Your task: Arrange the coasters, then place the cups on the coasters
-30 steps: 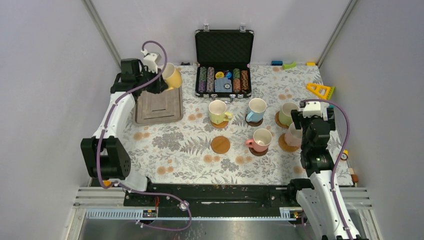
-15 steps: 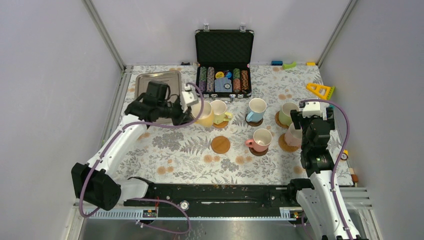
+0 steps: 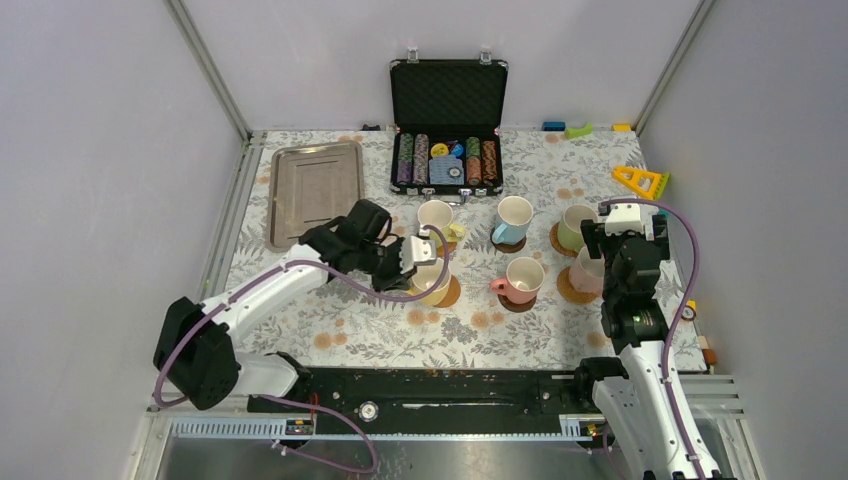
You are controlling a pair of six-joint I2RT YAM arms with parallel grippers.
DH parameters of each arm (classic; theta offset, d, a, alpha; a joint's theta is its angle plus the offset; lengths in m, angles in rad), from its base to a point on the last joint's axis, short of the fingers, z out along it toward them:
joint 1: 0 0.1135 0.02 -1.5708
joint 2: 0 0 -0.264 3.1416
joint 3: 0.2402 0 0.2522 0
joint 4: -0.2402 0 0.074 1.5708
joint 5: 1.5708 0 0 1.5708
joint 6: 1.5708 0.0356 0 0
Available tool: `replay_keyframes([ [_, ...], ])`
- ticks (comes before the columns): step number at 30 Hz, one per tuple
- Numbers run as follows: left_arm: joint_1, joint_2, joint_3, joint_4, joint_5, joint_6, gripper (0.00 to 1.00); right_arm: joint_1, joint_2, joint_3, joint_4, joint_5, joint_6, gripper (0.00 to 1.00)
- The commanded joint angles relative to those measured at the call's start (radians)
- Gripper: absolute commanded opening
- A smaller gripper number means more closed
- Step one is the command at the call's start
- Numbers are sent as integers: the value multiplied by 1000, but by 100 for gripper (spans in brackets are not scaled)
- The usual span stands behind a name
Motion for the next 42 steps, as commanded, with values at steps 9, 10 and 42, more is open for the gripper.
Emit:
replay_keyframes([
  [9, -55, 76, -80, 463, -147, -207, 0, -8, -1, 8, 13, -12, 11, 100],
  [10, -54, 79, -86, 482, -151, -215, 0, -6, 0, 7, 13, -13, 10, 100],
  [42, -94, 132, -147, 487, -140, -219, 16, -6, 0, 6, 14, -17, 10, 100],
])
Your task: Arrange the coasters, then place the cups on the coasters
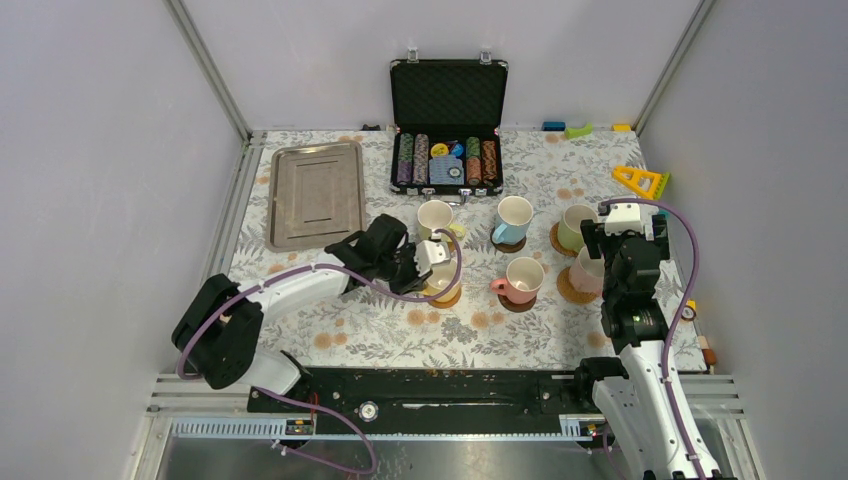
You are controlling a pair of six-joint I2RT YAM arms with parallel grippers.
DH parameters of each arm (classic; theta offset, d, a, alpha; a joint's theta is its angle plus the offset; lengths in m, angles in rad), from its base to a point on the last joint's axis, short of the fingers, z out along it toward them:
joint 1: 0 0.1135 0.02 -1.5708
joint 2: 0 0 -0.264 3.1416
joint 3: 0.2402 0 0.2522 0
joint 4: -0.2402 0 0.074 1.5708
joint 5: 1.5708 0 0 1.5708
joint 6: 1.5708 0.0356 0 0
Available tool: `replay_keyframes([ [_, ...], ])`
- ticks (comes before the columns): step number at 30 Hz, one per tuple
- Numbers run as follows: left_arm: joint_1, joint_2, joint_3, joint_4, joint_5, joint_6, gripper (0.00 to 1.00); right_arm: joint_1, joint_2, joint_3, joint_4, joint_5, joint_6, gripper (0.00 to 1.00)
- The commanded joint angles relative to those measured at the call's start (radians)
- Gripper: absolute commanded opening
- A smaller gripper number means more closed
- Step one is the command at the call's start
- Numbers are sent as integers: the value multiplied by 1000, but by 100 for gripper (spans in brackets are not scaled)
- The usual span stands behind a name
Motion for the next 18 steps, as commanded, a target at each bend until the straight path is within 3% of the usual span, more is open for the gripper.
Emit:
replay_keyframes([
  [1, -11, -6, 8, 74, -1, -1, 23, -6, -3, 5, 13, -17, 11, 100],
  [9, -15, -45, -21, 79, -29, -4, 63, -6, -5, 6, 14, -20, 11, 100],
  [13, -17, -104, -55, 88, -41, -8, 96, -7, 0, 8, 13, -17, 10, 100],
  [18, -16, -236, -109, 72, -47, -9, 99, -7, 3, 13, 9, -11, 13, 100],
])
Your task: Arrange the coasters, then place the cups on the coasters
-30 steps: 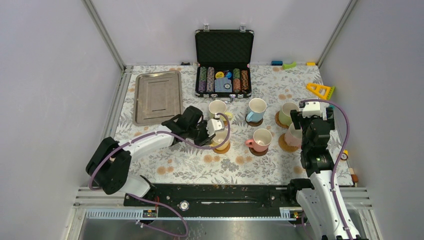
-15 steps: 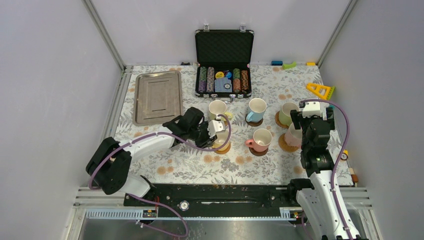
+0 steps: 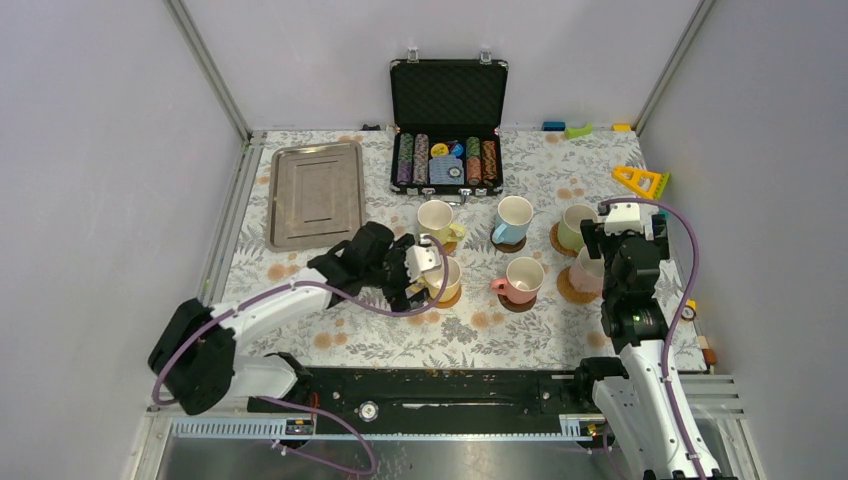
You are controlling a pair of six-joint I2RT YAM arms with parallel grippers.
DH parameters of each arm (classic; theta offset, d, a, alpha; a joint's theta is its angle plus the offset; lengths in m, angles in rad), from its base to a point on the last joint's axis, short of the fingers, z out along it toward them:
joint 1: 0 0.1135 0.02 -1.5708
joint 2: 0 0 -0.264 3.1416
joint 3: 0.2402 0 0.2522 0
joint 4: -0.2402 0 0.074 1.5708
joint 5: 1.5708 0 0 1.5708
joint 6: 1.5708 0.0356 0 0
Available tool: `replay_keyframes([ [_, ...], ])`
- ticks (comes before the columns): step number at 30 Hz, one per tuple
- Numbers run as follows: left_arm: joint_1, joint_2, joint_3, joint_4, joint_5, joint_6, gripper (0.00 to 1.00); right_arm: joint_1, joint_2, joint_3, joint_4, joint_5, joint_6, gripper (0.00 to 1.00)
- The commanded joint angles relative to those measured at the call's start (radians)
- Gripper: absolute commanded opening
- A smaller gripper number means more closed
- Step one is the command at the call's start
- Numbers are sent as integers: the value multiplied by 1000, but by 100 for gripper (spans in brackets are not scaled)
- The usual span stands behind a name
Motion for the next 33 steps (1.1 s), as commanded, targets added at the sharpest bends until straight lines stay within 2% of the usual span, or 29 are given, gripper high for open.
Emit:
replay_keyframes([
  [1, -5, -153, -41, 28, -19, 1, 99, -6, 4, 16, 6, -11, 14, 100],
  [4, -3, -215, -40, -29, -51, 11, 99, -6, 2, 33, -21, -31, 25, 100],
  [7, 20, -265, -49, -52, -141, -11, 99, -6, -24, 41, -69, -100, 40, 100],
  [10, 69, -310, -70, -29, -230, -38, 99, -6, -51, 43, -82, -171, 70, 100],
  [15, 141, -364, -95, 35, -433, -90, 98, -6, -55, 68, -82, -202, 181, 100],
  [19, 225, -366, -70, 59, -495, -140, 98, -6, -75, 74, -89, -237, 253, 100],
  [22, 363, -330, 3, 11, -410, -197, 99, -6, -92, 89, -102, -244, 299, 100],
  [25, 579, -292, 87, -28, -202, -277, 99, -6, -110, 95, -111, -247, 314, 100],
  [29, 823, -291, 132, -13, -73, -352, 98, -3, -136, 102, -110, -216, 343, 100],
  [33, 933, -357, 110, -6, -7, -367, 99, -4, -161, 108, -109, -189, 363, 100],
])
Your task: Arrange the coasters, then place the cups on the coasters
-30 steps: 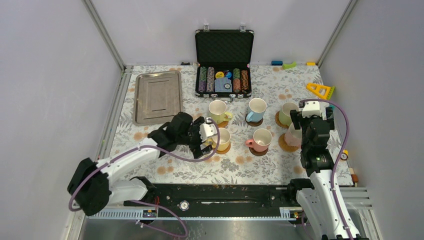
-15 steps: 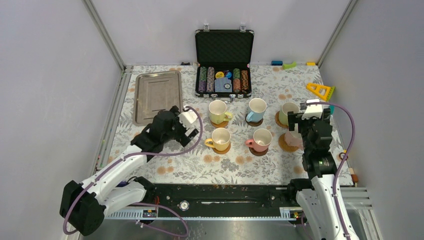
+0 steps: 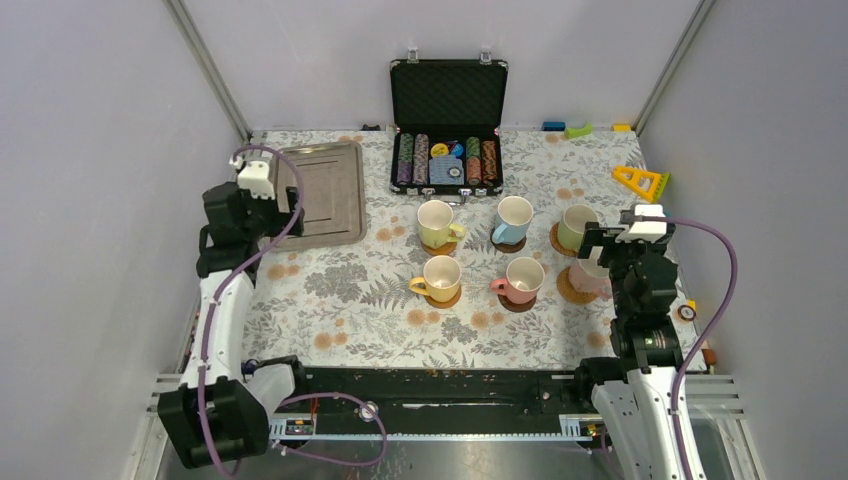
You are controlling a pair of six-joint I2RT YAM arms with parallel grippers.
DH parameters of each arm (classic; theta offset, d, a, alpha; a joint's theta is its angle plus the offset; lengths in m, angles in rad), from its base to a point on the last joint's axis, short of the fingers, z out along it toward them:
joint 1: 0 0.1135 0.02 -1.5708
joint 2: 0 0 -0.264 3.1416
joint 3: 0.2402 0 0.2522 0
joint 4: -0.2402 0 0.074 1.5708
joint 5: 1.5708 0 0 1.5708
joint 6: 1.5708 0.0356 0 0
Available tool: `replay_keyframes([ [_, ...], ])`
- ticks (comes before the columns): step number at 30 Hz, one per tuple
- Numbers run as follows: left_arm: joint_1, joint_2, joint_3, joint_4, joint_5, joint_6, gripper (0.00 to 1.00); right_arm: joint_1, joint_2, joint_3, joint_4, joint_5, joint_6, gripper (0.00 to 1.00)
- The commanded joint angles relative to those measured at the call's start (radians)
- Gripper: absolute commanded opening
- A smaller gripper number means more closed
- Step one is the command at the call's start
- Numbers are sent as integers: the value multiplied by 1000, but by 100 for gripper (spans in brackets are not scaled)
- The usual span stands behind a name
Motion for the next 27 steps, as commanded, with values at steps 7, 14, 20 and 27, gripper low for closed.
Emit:
replay_keyframes([
  [7, 73, -99, -44, 90, 110, -81, 99, 1, -42, 63, -2, 43, 41, 100],
  [14, 73, -122, -79, 119, 105, -91, 99, 1, -55, 77, -9, 90, 27, 100],
  [20, 73, -117, -87, 125, 110, -93, 99, 2, -59, 73, 9, 151, 4, 100],
  [27, 73, -114, -91, 125, 115, -91, 99, 2, -58, 68, 12, 146, -7, 100],
])
